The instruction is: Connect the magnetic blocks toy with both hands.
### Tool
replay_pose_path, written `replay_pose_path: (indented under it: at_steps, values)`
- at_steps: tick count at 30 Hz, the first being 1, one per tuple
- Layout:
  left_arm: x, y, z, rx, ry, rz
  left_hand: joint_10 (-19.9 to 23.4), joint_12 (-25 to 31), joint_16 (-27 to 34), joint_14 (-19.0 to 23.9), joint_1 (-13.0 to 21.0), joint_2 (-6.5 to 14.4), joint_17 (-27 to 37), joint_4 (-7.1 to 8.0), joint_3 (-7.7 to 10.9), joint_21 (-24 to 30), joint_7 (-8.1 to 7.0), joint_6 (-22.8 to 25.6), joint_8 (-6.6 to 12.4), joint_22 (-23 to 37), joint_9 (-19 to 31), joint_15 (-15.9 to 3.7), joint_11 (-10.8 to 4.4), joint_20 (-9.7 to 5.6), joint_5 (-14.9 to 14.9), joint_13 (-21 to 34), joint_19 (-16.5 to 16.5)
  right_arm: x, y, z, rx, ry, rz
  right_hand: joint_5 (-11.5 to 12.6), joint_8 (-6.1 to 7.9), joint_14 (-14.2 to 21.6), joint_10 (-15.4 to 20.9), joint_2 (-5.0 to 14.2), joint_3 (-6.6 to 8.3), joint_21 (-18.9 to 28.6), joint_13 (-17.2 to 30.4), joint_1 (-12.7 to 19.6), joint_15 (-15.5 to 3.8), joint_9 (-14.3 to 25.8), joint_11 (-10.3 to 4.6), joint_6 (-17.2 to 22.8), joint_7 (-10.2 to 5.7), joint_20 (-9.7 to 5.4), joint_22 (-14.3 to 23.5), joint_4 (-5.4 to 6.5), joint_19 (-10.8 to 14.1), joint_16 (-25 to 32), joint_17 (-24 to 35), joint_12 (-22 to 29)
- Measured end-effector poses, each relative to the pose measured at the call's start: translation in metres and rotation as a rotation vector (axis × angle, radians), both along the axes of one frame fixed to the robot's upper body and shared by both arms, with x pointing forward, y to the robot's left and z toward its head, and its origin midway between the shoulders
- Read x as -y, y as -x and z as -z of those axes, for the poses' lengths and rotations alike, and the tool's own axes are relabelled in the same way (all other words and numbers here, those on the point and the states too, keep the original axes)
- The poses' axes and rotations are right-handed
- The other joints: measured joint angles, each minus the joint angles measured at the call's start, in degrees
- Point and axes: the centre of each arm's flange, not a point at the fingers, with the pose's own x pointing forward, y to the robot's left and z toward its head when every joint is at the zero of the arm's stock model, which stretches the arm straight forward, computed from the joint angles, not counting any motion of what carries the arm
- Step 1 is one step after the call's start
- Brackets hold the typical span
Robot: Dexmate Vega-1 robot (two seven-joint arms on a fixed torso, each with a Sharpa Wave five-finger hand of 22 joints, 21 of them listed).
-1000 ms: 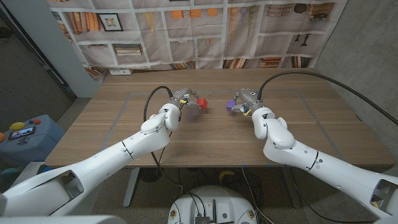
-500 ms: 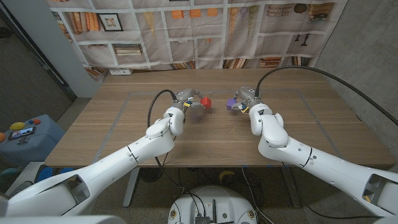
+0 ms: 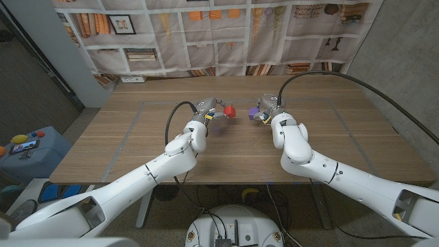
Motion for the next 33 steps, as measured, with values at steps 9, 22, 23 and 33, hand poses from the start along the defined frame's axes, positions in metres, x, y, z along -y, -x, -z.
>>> replay_pose_path:
  at_steps: [9,22,23,33]
  values:
    - [0.002,-0.002,0.001,0.003,0.031,0.002,0.0,0.2,0.0,0.0,0.0,0.0,0.0,0.0,0.0,0.1,0.0,0.0,0.0,0.0,0.0,0.0,0.0,0.0,0.0,-0.3,0.0,-0.009,0.002,0.0,0.024,0.03,-0.006,0.0,0.0,0.0,0.3,0.29,-0.22,0.0,-0.3,0.3,0.0,0.0,-0.32,0.0,0.0,0.0,0.0,-0.23,0.0,0.0,0.2,-0.4]
    - [0.006,-0.003,0.002,-0.001,0.045,0.01,0.0,0.2,0.2,0.0,-0.1,0.1,0.0,0.0,0.0,0.1,0.0,0.0,0.0,0.0,0.0,0.0,0.0,0.0,0.2,-0.3,0.0,-0.017,0.007,0.0,0.046,0.054,-0.011,-0.2,0.0,0.3,0.3,0.32,-0.23,0.0,-0.3,0.3,-0.32,0.0,-0.32,-0.2,-0.21,-0.01,0.0,-0.24,0.0,0.0,0.2,-0.4]
    - [0.006,-0.003,0.002,-0.001,0.045,0.011,0.0,0.2,0.2,0.0,-0.1,0.1,0.0,0.0,0.0,0.1,0.0,0.0,0.0,0.0,0.0,0.0,0.0,0.0,0.2,-0.3,0.0,-0.018,0.007,0.0,0.048,0.056,-0.012,-0.2,0.0,0.3,0.3,0.69,-0.23,0.0,-0.3,0.7,-0.32,0.0,-0.32,-0.2,-0.21,-0.01,0.0,-0.24,0.0,0.0,0.2,-0.4]
    - [0.01,-0.004,0.003,-0.016,0.045,0.024,0.0,0.2,0.2,0.0,-0.1,0.1,0.0,0.0,0.0,0.1,0.0,0.0,0.0,0.0,0.0,0.0,0.0,0.0,0.2,-0.3,0.0,-0.022,0.008,-0.003,0.061,0.072,-0.015,0.0,0.0,0.3,0.9,0.68,-0.63,0.0,-0.3,0.7,-0.32,0.0,-0.31,-0.2,-0.21,-0.01,0.0,0.0,0.0,0.0,0.2,-0.4]
